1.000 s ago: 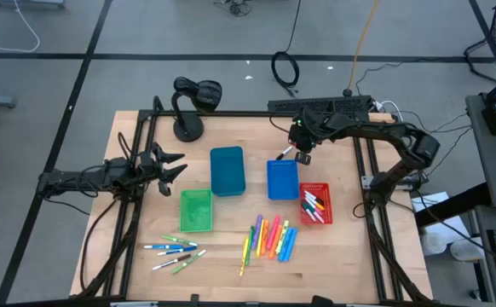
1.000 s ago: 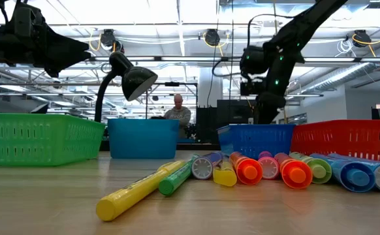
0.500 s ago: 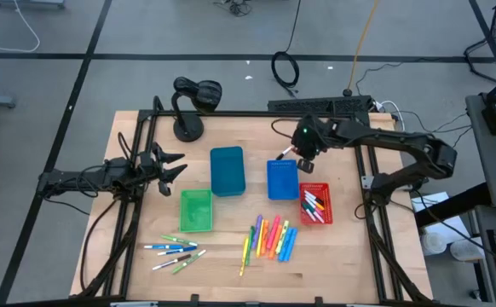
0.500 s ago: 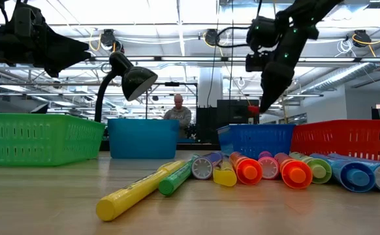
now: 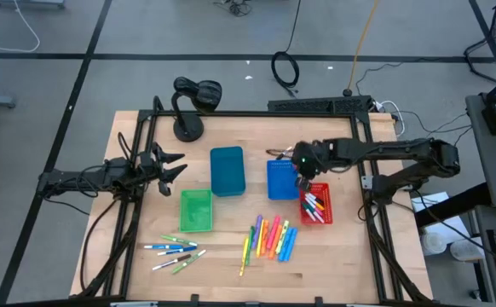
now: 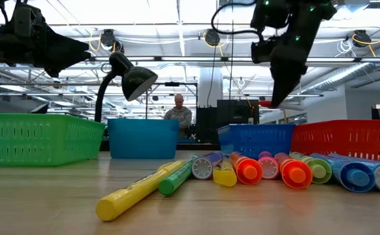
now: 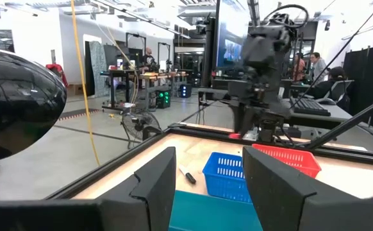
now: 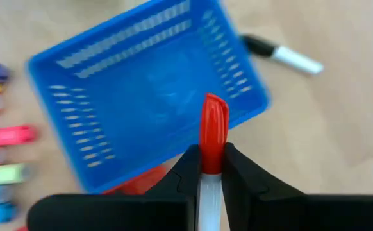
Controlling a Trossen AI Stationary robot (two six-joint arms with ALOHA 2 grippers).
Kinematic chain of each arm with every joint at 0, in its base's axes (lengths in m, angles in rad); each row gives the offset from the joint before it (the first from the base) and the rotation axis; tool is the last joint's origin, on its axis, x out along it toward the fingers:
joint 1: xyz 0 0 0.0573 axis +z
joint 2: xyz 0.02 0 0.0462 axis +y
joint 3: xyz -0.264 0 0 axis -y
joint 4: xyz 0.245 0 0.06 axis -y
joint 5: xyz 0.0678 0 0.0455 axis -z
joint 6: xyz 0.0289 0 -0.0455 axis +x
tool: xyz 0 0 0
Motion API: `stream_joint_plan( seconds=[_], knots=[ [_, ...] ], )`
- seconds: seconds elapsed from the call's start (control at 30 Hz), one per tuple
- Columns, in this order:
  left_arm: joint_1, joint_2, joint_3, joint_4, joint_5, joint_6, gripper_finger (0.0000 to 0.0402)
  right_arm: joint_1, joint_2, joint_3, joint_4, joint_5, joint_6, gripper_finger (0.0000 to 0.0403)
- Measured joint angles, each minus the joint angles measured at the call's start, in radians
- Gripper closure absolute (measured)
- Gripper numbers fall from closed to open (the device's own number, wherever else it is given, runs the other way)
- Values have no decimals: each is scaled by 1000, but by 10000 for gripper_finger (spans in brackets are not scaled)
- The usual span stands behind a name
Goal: Pick & Place Markers
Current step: Put the orange highlighter pen into the red bin
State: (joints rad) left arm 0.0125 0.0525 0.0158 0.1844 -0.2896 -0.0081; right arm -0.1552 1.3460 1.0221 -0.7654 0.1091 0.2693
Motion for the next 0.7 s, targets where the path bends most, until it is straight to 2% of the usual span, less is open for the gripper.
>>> stream_joint_plan(
  seconds=[0.3, 0.53, 0.7],
  knots=[
    [0, 0, 0, 0, 0, 0, 217, 220, 0, 0, -101, 1, 322, 376],
    [0, 0, 0, 0, 0, 0, 217, 370, 0, 0, -186, 106, 549, 375],
    [0, 0, 0, 0, 0, 0, 217, 431, 0, 1, -198, 178, 754, 373]
  ],
)
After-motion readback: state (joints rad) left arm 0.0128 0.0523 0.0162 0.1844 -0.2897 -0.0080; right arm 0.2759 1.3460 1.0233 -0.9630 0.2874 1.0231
